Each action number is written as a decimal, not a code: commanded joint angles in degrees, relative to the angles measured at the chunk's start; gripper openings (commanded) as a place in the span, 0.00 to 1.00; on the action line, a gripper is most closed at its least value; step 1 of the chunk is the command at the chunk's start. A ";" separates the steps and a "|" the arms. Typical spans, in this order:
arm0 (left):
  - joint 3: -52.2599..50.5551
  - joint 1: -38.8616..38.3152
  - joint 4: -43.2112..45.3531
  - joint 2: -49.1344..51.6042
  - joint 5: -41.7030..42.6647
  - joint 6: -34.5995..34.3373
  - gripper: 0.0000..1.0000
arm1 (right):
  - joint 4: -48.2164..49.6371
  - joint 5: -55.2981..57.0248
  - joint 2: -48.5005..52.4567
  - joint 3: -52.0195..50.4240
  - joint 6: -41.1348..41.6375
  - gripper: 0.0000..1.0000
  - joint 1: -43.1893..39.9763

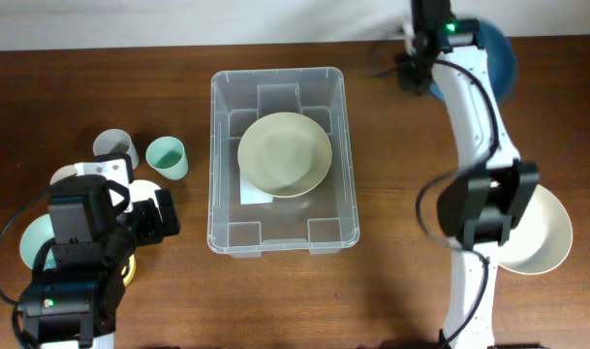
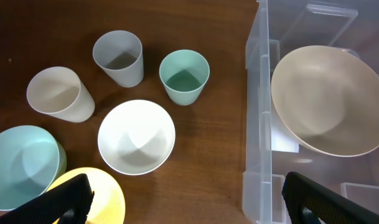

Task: Pack container
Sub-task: 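Place the dark-blue bowl into the bin on the cream bowl, then reach the right gripper to the cream plate and grasp its edge, then carry the cream plate into the bin and release it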

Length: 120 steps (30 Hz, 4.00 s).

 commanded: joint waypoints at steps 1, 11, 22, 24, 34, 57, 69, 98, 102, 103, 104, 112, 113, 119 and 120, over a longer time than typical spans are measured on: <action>0.92 0.09 0.17 0.02 -0.81 -0.59 0.99 | -1.49 -6.21 -8.17 3.41 -11.08 0.04 8.76; 0.92 0.09 0.15 0.02 -0.87 -0.57 0.99 | -7.04 -11.78 -8.39 -1.95 -24.44 0.04 26.84; 5.20 2.05 0.48 1.53 -4.28 -0.76 0.99 | -3.78 -14.69 -8.31 -20.46 -26.82 0.04 30.77; 7.50 4.02 0.48 2.95 -4.28 -0.76 0.99 | -2.54 -14.99 -8.17 -22.23 -26.84 0.04 30.77; 8.72 5.64 -0.52 5.16 -3.41 -0.76 0.99 | -0.74 -14.51 -8.28 -23.63 -26.12 0.38 30.77; 8.72 5.64 -0.33 5.18 -3.41 -0.76 0.99 | -21.70 -0.72 -23.26 -8.44 30.25 0.45 -12.48; 8.72 5.64 -0.15 5.18 -3.37 -0.79 0.99 | -10.86 -2.32 -23.21 -39.08 32.04 0.56 -23.61; 8.72 5.64 -0.15 5.16 -3.19 -0.76 0.99 | 26.27 6.32 -23.15 -73.66 31.95 0.04 -23.65; 8.72 5.64 -0.15 5.16 -3.19 -0.76 1.00 | 26.53 6.25 -23.17 -73.64 31.50 0.04 -23.56; 8.72 5.64 -0.15 5.16 -3.19 -0.76 0.99 | 26.69 6.23 -23.19 -73.42 31.08 0.04 -23.45; 8.72 5.64 -0.15 5.16 -3.19 -0.79 0.99 | 26.71 5.57 -23.26 -72.98 29.83 0.04 -23.21; 8.72 5.64 -0.15 5.18 -3.19 -0.76 0.99 | 22.03 -1.09 -28.68 -59.08 13.11 0.04 -13.64; 8.72 5.64 -0.15 5.16 -3.19 -0.76 0.99 | 21.18 -1.09 -29.27 -57.02 11.43 0.04 -12.02; 8.72 5.64 -0.15 5.18 -3.23 -0.76 0.99 | 12.04 -6.27 -30.97 -36.83 -10.12 0.04 6.12; 8.72 5.64 -0.15 5.18 -3.23 -0.76 0.99 | 11.98 -6.29 -30.97 -35.47 -12.37 0.04 8.61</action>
